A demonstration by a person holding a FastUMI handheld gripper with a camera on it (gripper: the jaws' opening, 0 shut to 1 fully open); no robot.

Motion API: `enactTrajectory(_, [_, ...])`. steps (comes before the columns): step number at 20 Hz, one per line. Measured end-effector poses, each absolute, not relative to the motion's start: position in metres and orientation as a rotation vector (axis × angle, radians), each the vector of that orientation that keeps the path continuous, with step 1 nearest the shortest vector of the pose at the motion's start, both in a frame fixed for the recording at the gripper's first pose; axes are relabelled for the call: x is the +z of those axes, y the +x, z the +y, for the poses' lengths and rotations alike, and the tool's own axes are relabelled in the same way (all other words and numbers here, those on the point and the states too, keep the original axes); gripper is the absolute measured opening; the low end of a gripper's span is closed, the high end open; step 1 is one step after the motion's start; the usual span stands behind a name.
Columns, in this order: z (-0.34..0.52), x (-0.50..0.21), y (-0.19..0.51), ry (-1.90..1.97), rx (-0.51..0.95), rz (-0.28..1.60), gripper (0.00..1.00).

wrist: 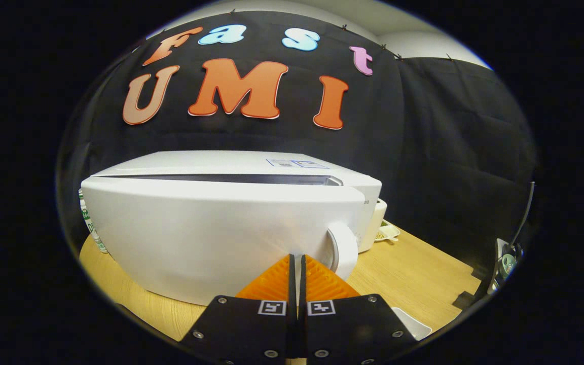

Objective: Open the microwave, put the food inside, and close the microwave door.

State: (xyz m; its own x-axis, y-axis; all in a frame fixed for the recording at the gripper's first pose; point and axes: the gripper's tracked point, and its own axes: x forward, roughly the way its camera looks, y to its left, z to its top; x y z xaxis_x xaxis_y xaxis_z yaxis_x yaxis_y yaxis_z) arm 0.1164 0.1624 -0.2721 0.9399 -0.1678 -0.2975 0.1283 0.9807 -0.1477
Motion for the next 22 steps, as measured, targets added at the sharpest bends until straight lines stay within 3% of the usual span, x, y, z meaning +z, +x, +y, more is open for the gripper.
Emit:
enactTrajectory(12, [0.160,-0.283,0.140,-0.144,0.124,0.395,0.01])
enactTrajectory(17, [0.155,-0.210,0.139,-0.139,0.224,0.303,0.01])
enactTrajectory(22, [0.115,-0.117,0.148,-0.028,0.201,0.253,0.02])
